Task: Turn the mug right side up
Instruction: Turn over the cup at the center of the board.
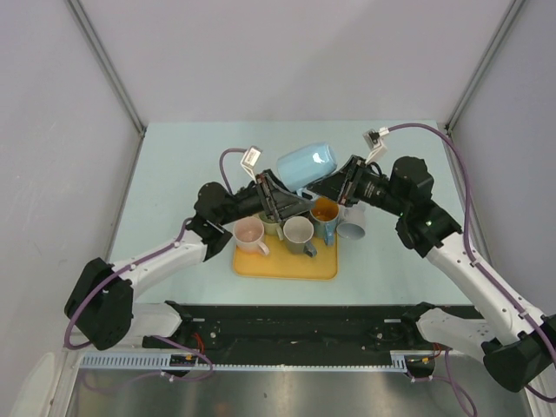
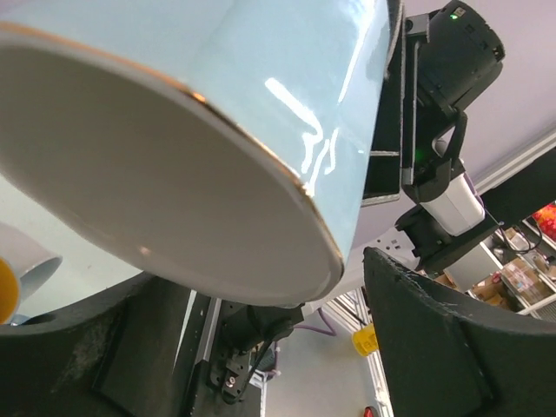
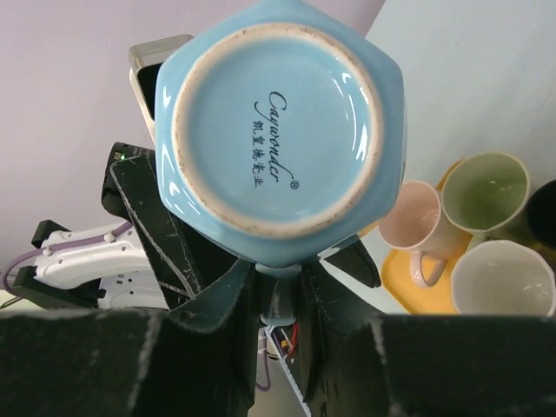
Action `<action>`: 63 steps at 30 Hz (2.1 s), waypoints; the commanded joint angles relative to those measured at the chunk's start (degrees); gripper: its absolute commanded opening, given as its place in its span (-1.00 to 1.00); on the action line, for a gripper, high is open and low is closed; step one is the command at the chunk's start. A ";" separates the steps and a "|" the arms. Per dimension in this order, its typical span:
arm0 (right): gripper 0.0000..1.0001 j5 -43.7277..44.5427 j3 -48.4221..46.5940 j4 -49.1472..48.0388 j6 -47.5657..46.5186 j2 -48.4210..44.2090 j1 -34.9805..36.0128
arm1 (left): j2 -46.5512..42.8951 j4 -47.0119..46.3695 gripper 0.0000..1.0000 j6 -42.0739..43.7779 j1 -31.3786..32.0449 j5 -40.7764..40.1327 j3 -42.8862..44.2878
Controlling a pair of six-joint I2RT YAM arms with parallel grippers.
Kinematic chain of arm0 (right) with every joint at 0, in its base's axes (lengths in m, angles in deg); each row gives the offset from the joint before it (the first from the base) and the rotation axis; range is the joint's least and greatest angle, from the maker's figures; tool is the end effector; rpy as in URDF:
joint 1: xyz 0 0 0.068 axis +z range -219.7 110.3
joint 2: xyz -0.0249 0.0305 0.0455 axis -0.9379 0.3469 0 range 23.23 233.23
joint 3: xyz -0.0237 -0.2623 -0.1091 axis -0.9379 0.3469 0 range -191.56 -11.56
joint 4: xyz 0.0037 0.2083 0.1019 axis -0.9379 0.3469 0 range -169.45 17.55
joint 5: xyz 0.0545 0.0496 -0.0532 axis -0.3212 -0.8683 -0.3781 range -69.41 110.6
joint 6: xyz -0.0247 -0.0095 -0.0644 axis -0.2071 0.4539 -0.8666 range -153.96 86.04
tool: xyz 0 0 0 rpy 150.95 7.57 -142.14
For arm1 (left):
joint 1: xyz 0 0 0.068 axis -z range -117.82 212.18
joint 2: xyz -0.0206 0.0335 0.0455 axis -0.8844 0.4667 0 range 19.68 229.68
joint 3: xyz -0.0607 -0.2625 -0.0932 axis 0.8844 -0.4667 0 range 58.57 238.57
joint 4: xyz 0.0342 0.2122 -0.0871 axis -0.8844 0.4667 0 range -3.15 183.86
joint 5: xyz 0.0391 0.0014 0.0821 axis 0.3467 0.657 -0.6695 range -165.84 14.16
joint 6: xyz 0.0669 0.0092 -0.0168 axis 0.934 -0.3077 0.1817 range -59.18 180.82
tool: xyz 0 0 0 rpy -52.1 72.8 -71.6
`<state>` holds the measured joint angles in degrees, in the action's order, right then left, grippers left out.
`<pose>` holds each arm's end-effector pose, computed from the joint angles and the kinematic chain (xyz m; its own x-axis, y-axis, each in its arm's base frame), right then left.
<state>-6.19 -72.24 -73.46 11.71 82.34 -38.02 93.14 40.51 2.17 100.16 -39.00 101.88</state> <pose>0.1684 0.1339 0.4071 -0.6547 0.3464 -0.6718 -0.5478 0.3949 0.7375 0.1921 -0.1932 0.3569 -0.6938 -0.3254 -0.6425 0.6802 -0.0028 -0.7330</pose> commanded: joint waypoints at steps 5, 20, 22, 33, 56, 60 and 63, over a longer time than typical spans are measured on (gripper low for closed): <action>-1.00 -1.43 1.09 -14.17 3.90 -0.84 0.93 | -0.24 -9.46 0.54 -2.96 1.05 0.43 1.78; -1.00 3.75 8.92 -28.32 9.00 -3.92 3.21 | -0.94 -21.50 -0.14 -9.37 2.19 -4.85 -0.95; -1.00 4.46 9.09 -28.32 8.21 -3.92 3.82 | -0.50 -22.12 -0.17 -9.72 2.28 -5.46 -0.95; -1.00 8.68 9.36 -25.34 2.23 -4.09 9.10 | 0.82 -25.11 0.08 -11.84 2.19 -8.63 -0.95; -1.00 10.44 10.32 -18.31 -6.11 -6.46 10.95 | -0.24 -26.16 -1.00 -10.34 2.10 -11.88 -4.11; -0.94 10.88 10.32 -16.20 -7.44 -7.34 10.95 | -0.94 -26.16 -1.00 -8.33 2.01 -11.79 -5.69; -0.82 10.88 10.32 -15.93 -7.61 -8.31 10.60 | -1.29 -26.08 -1.00 -7.01 2.45 -10.83 -6.04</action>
<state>6.36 -62.02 -90.66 9.17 76.63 -28.18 94.42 17.95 -7.93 102.56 -45.19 95.54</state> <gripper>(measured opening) 0.235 0.215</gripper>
